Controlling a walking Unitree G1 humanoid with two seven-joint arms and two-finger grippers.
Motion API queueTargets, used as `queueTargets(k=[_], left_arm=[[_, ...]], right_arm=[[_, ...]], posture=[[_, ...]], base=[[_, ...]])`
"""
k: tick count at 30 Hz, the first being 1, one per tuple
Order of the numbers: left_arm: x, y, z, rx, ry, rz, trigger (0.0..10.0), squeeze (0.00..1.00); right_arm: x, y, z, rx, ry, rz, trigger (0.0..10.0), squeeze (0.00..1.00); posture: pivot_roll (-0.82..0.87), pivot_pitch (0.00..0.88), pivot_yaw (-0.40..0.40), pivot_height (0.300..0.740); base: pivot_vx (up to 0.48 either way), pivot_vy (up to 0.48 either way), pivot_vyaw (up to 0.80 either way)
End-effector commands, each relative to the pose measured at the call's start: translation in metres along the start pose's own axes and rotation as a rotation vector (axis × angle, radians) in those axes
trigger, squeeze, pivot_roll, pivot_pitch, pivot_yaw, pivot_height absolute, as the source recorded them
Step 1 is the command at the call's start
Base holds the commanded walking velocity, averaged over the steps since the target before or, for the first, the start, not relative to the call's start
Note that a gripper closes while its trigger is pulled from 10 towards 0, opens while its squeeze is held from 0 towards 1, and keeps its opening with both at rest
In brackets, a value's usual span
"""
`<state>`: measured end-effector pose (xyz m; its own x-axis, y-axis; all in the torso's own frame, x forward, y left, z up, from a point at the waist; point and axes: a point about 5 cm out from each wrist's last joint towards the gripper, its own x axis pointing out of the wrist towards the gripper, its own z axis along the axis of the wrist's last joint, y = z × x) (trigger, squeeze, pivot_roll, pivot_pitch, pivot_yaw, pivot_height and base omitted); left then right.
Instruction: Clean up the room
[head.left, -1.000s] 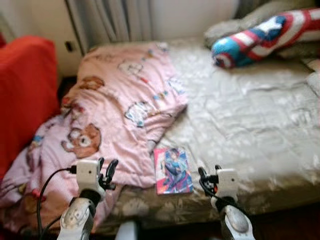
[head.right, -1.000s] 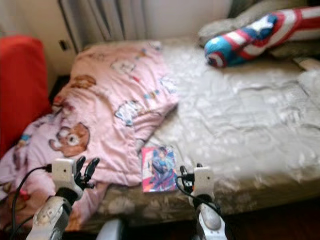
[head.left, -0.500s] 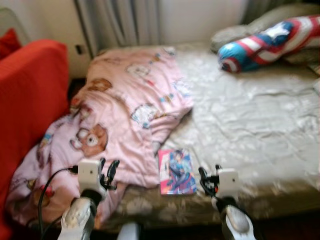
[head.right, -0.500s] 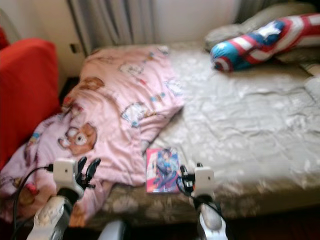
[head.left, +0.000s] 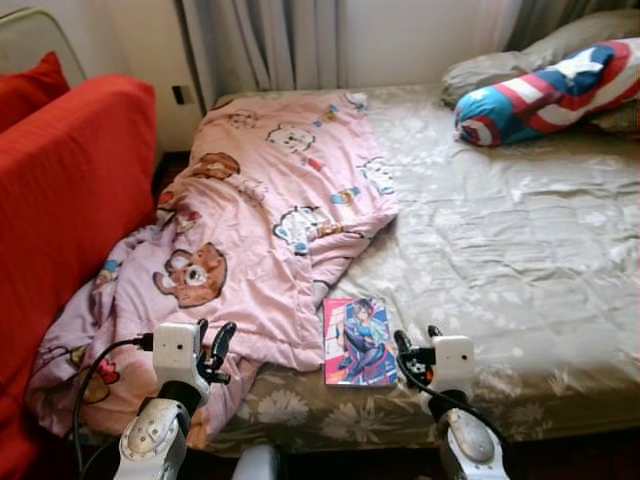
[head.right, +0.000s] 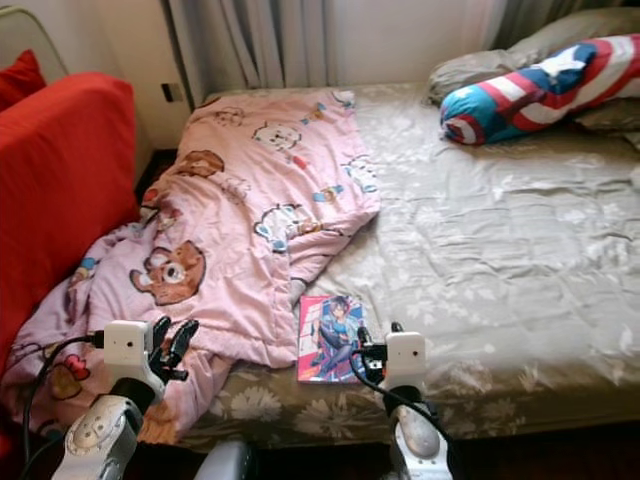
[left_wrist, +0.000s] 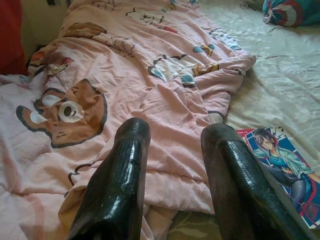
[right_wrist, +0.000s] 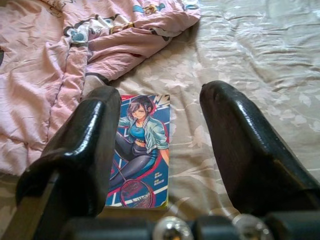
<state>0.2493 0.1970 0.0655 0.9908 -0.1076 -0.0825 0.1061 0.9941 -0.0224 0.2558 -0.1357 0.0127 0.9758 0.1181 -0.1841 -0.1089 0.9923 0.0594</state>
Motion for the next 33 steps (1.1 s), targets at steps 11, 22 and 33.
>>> queueTargets(k=[11,22,33], left_arm=[[-0.0016,0.0017,-0.0012,0.008,0.006,0.004,10.0,0.00],[-0.0007,0.0018,-0.0014,0.006,0.003,0.001,10.0,0.00],[-0.0010,-0.0006,0.0007,-0.002,-0.012,-0.009,10.0,0.00]], right_arm=[[0.0001,0.0048,0.0004,-0.033,-0.006,0.033,10.0,0.00],[0.0009,0.0053,-0.0002,-0.014,0.001,0.035,10.0,0.00],[0.0009,0.0042,-0.0006,0.006,-0.002,0.011,10.0,0.00]], posture=[[0.03,0.036,0.016,0.650],[0.03,0.029,0.017,0.650],[0.03,0.035,0.018,0.650]], base=[[0.264,0.000,0.29],[0.283,0.000,0.11],[0.000,0.000,0.00]])
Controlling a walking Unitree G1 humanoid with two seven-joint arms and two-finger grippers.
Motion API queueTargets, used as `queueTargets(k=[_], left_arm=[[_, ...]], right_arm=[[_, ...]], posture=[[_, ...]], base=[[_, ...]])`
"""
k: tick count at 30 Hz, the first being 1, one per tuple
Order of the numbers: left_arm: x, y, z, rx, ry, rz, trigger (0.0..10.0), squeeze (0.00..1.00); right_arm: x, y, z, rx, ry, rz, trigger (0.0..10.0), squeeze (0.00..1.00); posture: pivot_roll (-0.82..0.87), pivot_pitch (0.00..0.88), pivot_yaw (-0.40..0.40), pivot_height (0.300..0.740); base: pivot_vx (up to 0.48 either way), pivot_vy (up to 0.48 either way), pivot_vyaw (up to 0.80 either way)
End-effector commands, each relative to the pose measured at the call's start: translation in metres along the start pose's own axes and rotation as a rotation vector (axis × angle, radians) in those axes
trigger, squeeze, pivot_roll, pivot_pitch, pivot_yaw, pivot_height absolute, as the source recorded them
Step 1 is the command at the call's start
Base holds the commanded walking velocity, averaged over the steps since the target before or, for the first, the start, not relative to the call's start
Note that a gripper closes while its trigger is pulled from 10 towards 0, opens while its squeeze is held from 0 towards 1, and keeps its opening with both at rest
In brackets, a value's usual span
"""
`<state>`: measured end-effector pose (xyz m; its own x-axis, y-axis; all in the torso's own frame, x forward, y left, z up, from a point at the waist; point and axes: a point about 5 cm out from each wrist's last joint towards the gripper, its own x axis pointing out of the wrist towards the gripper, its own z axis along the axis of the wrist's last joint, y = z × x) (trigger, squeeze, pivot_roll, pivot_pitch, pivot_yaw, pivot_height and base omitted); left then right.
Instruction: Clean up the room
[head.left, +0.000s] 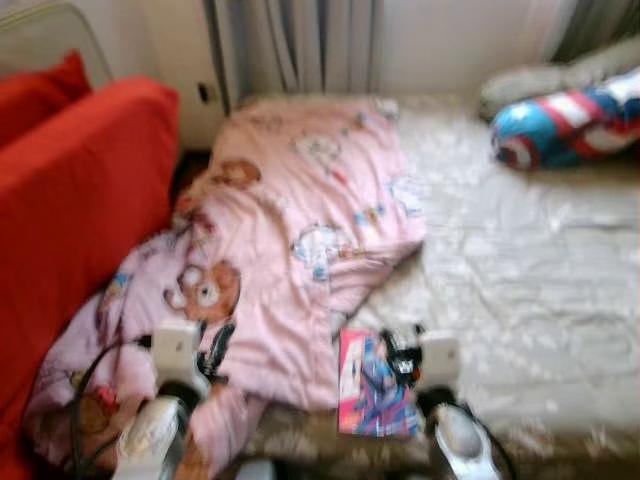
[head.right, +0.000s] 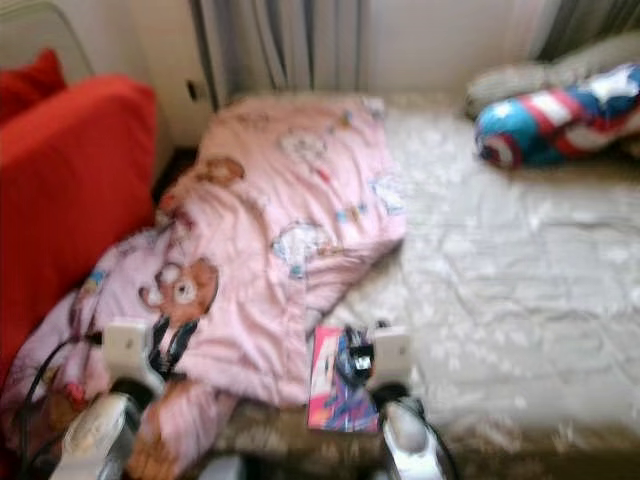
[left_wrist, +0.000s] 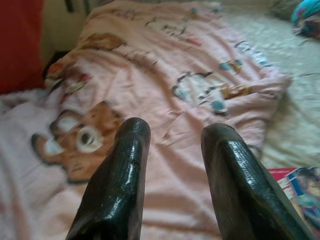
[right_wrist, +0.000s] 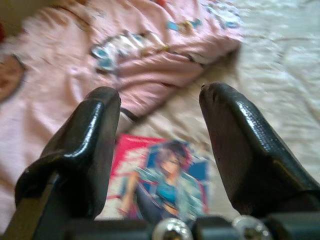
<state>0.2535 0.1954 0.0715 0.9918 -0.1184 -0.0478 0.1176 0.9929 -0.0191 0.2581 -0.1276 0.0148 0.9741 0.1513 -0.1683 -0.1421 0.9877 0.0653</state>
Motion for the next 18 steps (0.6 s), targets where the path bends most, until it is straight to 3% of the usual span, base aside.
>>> queueTargets(k=[1,5,18], left_arm=[[-0.0050,0.0006,-0.0054,-0.006,0.023,0.002,10.0,0.00],[-0.0063,-0.0005,-0.0050,-0.001,0.023,-0.006,10.0,0.00],[-0.0077,-0.0021,-0.0038,-0.003,0.020,-0.006,10.0,0.00]], right_arm=[[-0.0021,-0.0037,-0.0029,0.006,0.012,-0.023,10.0,0.00],[-0.0043,-0.0090,-0.0070,0.020,0.033,-0.061,10.0,0.00],[-0.0019,-0.0030,-0.0098,-0.004,0.078,-0.032,10.0,0.00]], posture=[[0.03,0.035,0.018,0.650],[0.03,0.043,0.019,0.650],[0.03,0.055,0.018,0.650]], base=[[0.000,0.000,0.00],[0.000,0.000,0.00],[0.000,0.000,0.00]])
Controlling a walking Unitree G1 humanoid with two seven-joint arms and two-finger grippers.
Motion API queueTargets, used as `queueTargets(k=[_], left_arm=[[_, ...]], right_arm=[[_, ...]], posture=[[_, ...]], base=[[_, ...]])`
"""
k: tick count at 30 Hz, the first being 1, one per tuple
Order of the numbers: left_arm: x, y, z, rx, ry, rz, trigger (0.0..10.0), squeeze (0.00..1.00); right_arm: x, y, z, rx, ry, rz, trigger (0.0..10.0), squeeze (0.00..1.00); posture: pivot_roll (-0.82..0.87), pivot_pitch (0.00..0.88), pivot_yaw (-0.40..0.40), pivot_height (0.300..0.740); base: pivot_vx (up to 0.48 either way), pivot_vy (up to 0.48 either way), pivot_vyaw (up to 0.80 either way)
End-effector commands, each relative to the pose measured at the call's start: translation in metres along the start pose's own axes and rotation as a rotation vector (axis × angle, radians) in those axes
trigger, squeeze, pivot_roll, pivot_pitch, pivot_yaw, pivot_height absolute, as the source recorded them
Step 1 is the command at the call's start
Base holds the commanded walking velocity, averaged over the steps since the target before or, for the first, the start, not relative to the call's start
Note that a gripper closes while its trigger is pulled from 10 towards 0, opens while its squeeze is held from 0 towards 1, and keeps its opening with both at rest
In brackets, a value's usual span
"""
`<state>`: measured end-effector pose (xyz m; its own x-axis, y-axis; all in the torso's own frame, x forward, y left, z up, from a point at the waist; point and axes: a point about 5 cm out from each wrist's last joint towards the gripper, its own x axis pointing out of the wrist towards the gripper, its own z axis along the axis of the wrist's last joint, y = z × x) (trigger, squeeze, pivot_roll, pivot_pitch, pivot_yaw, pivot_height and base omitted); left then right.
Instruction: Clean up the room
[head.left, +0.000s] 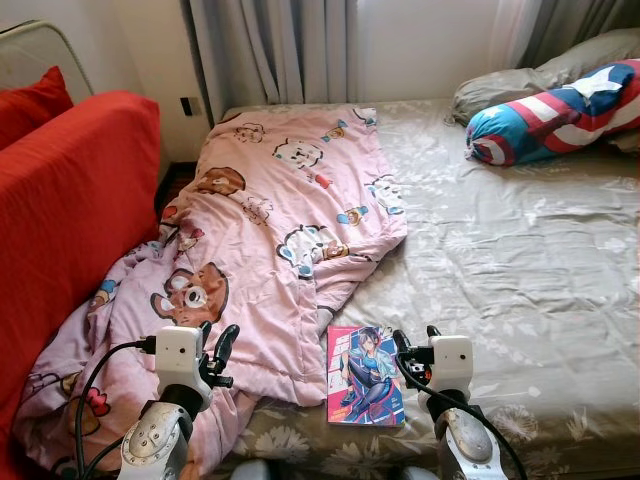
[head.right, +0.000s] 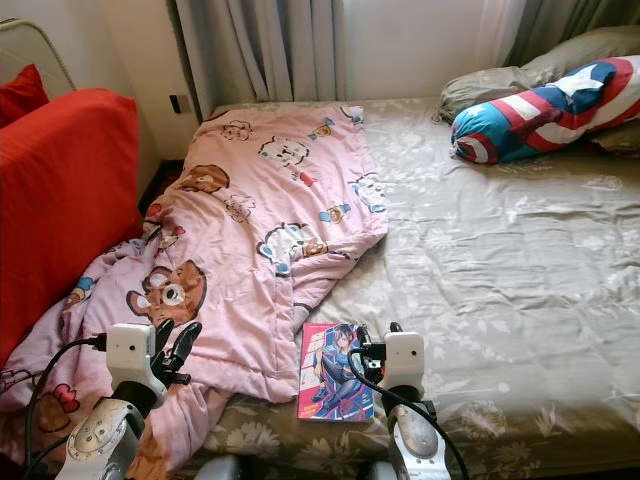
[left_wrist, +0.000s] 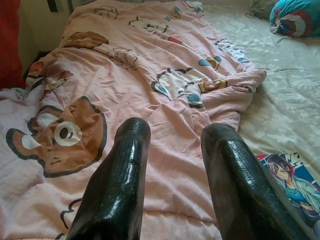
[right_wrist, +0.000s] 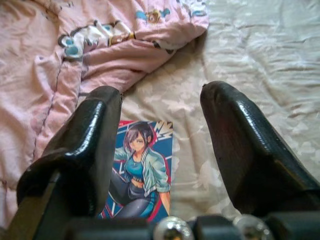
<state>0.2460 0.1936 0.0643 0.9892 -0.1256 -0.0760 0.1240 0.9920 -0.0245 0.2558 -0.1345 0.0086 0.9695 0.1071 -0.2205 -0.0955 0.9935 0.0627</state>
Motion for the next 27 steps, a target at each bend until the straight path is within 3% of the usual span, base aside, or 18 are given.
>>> queueTargets(k=[1,20,27], left_arm=[[-0.001,0.000,0.004,0.003,-0.009,0.001,10.0,0.00],[0.008,-0.001,0.011,0.002,-0.022,0.006,10.0,0.00],[0.006,0.003,0.010,-0.007,-0.017,0.015,10.0,0.00]], right_arm=[[0.001,0.004,-0.003,-0.012,0.026,0.016,10.0,0.00],[0.017,0.007,0.001,-0.012,0.042,0.002,10.0,0.00],[0.025,-0.001,0.009,0.038,0.022,-0.038,10.0,0.00]], posture=[[0.04,0.059,0.018,0.640],[0.07,0.104,0.031,0.631],[0.06,0.128,0.039,0.631]], base=[[0.000,0.000,0.00],[0.000,0.000,0.00],[0.000,0.000,0.00]])
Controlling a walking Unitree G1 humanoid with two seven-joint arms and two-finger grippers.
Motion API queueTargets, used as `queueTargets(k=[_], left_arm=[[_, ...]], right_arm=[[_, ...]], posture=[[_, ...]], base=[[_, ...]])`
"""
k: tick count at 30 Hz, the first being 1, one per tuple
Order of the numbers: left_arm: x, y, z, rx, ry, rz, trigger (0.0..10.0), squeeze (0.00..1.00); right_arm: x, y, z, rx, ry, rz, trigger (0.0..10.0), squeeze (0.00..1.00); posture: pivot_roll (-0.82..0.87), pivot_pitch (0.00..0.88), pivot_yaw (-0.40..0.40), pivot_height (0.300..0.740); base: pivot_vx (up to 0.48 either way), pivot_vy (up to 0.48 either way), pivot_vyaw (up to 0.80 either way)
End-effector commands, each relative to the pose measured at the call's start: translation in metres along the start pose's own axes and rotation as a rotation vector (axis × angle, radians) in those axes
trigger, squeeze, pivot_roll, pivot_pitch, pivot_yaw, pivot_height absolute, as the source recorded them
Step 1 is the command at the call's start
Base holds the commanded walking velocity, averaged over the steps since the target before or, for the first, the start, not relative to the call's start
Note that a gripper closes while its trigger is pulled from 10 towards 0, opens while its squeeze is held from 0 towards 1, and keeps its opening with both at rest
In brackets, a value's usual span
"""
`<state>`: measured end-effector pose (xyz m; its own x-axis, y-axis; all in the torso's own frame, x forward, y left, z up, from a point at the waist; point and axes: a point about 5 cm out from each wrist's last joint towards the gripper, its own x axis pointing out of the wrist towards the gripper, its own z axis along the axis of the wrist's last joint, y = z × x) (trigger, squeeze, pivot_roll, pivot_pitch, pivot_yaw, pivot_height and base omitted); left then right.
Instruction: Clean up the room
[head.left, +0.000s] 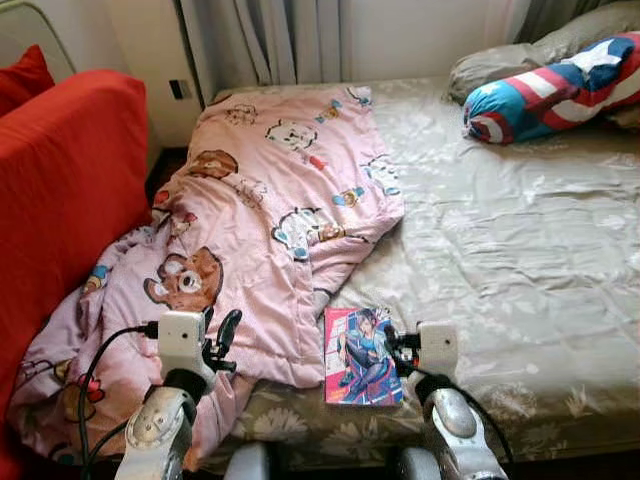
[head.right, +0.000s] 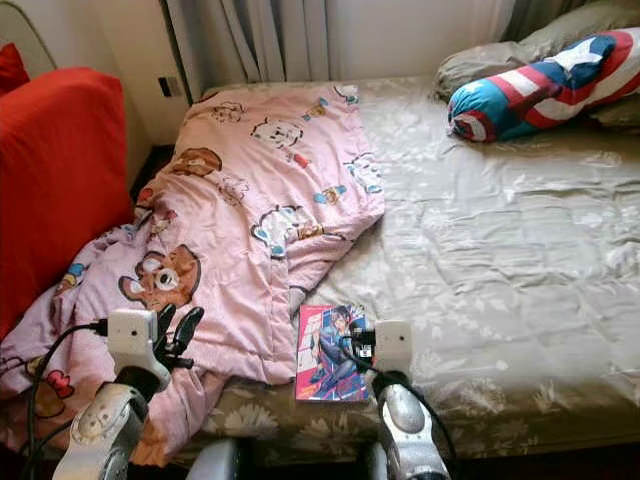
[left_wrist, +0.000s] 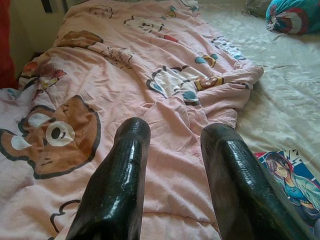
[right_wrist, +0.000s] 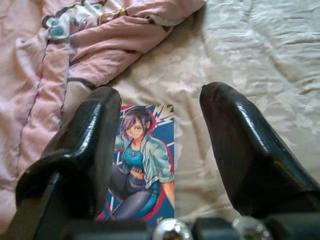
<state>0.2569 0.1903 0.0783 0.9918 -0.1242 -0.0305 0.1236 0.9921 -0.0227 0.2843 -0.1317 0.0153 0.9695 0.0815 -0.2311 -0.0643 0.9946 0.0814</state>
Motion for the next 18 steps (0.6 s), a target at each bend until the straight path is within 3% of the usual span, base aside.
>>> queueTargets(k=[1,5,14,18], left_arm=[[-0.006,0.006,-0.005,-0.008,0.032,0.017,10.0,0.00],[-0.011,0.008,-0.007,-0.004,0.041,0.024,10.0,0.00],[-0.016,0.005,-0.008,-0.012,0.043,0.036,10.0,0.00],[-0.017,0.004,-0.008,-0.013,0.044,0.034,10.0,0.00]], right_arm=[[-0.002,-0.003,-0.004,0.010,0.014,-0.014,10.0,0.00],[0.000,-0.008,-0.010,-0.005,0.068,-0.028,10.0,0.00],[0.000,-0.011,-0.008,-0.013,0.041,-0.019,10.0,0.00],[0.002,-0.009,-0.009,0.029,0.061,-0.025,10.0,0.00]], posture=[[0.06,0.135,0.039,0.631],[0.07,0.149,0.033,0.631],[0.07,0.155,0.023,0.611],[0.08,0.156,0.025,0.611]], base=[[0.000,0.000,0.00],[0.000,0.000,0.00],[0.000,0.000,0.00],[0.000,0.000,0.00]])
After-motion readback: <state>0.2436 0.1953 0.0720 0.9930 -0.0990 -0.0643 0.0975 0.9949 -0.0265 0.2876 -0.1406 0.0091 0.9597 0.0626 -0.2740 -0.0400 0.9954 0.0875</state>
